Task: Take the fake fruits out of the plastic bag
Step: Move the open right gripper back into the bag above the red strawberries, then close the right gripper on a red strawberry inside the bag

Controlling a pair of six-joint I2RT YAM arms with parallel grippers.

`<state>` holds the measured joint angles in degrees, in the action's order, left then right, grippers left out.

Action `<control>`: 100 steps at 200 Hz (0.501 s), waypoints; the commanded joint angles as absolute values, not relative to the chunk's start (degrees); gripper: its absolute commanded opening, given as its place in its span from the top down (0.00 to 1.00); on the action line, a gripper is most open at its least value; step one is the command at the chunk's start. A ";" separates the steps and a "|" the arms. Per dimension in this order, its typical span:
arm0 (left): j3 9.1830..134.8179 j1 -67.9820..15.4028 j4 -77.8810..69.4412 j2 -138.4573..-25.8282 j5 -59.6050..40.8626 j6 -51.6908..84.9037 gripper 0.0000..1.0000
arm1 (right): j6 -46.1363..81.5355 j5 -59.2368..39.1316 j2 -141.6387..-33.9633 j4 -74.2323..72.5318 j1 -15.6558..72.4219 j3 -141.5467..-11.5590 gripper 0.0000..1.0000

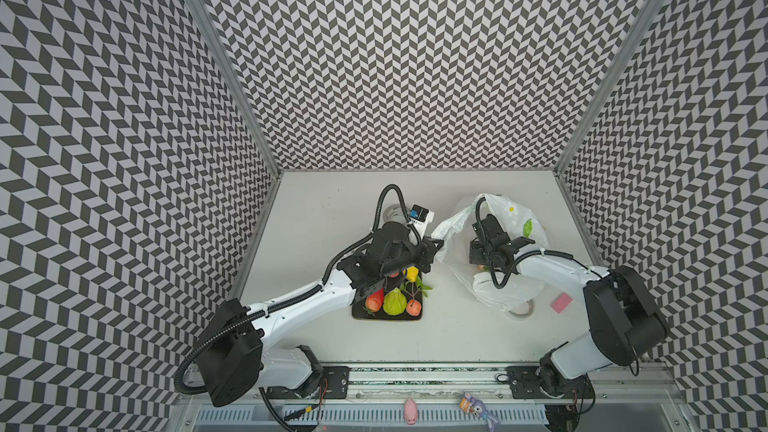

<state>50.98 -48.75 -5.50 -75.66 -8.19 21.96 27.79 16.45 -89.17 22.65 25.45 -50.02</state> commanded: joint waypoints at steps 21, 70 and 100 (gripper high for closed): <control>51.24 -49.04 -6.51 -74.90 -8.32 21.70 1.00 | 26.85 14.69 -92.71 19.34 24.70 -48.67 0.27; 51.63 -49.07 -6.24 -74.92 -7.82 21.71 1.00 | 26.27 14.98 -95.70 17.54 24.36 -48.95 0.28; 52.03 -49.06 -5.80 -75.21 -7.48 21.80 1.00 | 25.09 15.15 -95.98 16.83 24.26 -49.27 0.40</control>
